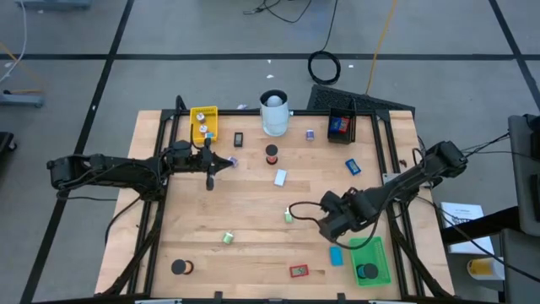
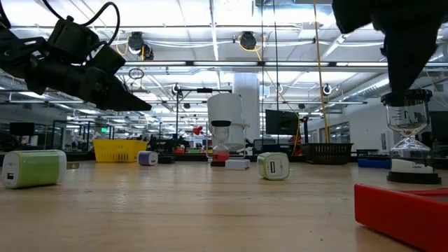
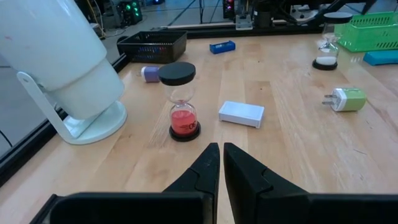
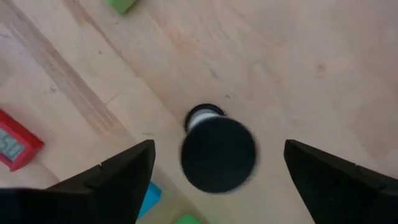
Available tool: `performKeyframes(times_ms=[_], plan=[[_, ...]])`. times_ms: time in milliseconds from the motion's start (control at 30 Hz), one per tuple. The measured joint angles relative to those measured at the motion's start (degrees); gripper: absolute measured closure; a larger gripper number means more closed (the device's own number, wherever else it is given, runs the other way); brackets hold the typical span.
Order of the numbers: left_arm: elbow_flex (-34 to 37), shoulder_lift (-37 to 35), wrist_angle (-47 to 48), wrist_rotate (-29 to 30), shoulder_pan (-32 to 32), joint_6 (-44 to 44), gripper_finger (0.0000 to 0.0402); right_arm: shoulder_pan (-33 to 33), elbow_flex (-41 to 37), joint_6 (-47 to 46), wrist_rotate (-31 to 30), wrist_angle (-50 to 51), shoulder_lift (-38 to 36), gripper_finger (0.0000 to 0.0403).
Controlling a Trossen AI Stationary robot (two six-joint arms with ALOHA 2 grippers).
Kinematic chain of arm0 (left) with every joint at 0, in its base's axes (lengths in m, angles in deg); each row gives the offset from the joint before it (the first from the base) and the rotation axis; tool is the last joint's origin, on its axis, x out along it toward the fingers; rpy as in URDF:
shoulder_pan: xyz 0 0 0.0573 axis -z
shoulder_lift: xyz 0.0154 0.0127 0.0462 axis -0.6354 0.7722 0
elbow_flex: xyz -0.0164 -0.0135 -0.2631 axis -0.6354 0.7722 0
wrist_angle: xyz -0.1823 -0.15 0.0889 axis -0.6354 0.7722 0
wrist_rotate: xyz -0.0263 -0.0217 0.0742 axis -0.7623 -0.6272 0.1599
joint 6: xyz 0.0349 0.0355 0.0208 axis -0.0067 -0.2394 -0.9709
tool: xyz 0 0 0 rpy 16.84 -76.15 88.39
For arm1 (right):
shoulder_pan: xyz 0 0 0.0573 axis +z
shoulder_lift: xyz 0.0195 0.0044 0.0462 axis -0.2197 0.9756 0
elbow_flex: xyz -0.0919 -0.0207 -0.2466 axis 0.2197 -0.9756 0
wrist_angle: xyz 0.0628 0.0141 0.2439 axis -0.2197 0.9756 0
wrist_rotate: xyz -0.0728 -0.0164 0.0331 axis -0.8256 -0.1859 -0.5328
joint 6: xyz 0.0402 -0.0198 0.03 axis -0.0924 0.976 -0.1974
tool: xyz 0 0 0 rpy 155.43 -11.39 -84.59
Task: Pick & Place Office items
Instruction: Put the white hourglass into the green bin
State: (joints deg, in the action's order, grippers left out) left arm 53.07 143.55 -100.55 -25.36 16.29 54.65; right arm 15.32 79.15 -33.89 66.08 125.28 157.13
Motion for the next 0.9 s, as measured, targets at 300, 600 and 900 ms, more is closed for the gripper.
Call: performKeyframes(times_ms=[300,600,900], plan=[[0.0,0.02,0.0,0.02,0.0,0.0,0.0371,-0.29,-6.6,1.94,0.03,-7.18,-0.03,0.0064],[0.0,0.0,-0.02,0.02,0.01,0.0,0.0371,-0.26,-9.21,1.4,0.13,-8.73,-0.03,0.0143],[0.0,0.0,-0.02,0.04,0.0,0.0,0.0371,-0.15,-7.61,3.01,1.69,-8.3,-1.0,0.0205]])
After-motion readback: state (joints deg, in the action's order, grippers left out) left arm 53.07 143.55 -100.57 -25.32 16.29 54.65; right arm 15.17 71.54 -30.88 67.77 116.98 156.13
